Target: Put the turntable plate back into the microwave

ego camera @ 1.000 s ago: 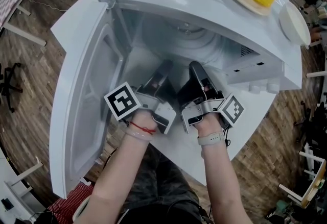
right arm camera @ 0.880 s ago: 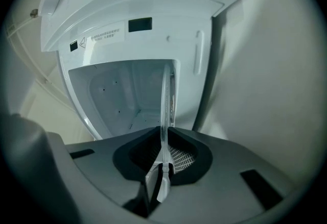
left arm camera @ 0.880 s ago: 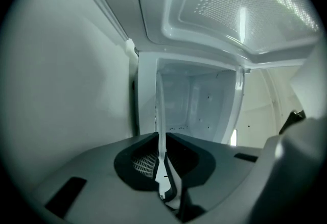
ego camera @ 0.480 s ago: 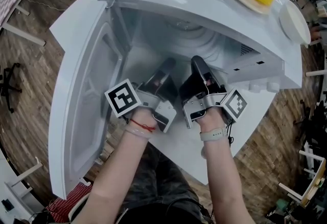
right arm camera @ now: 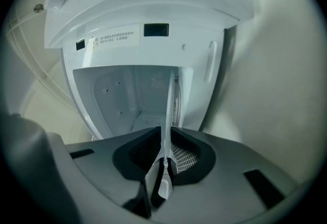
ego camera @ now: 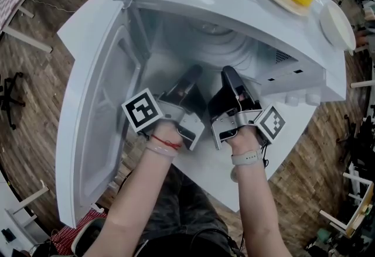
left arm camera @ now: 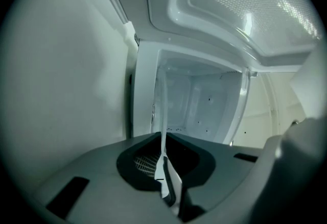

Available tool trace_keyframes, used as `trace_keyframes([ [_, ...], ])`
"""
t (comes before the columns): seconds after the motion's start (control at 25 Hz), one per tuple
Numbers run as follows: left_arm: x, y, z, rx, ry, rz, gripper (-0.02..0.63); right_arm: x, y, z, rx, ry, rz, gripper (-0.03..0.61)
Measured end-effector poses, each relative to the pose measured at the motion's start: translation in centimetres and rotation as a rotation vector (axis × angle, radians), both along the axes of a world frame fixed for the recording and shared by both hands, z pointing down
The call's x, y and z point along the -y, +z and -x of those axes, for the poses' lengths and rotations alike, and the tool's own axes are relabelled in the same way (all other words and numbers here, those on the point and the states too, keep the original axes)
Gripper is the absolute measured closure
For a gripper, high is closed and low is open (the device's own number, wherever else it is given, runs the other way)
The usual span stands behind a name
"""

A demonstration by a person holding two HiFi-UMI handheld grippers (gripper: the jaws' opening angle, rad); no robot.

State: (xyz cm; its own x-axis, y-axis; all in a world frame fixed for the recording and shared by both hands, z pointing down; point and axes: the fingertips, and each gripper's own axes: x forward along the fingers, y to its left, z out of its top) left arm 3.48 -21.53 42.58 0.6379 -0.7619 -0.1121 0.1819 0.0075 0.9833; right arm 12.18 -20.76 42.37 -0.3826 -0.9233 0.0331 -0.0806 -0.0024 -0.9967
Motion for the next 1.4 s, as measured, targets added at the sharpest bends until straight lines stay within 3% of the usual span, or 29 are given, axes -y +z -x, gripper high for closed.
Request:
trace_keyframes([
  [0.6, 1.8, -0.4, 0.4, -0.032, -0.052, 0.024, 0.581, -0.3, -0.6, -1.1, 0.004, 0.026, -0.025, 0.522],
  [0.88, 1.2, -0.3, 0.7, 0.053, -0.035, 0.013, 0.581, -0.7, -0.2, -0.5, 0.0, 0.021, -0.017, 0.522],
  [1.16, 1.2, -1.3, 0.8, 0.063, -0.026, -0.031, 0.586, -0.8, 0.6, -0.1, 0.011, 0.011, -0.001, 0.522],
  [1.4, 0.6, -0.4, 1.0, 0.065, -0.032, -0.016, 0.588, -0.8, 1.2, 0.1, 0.009, 0.009, 0.012, 0.522],
])
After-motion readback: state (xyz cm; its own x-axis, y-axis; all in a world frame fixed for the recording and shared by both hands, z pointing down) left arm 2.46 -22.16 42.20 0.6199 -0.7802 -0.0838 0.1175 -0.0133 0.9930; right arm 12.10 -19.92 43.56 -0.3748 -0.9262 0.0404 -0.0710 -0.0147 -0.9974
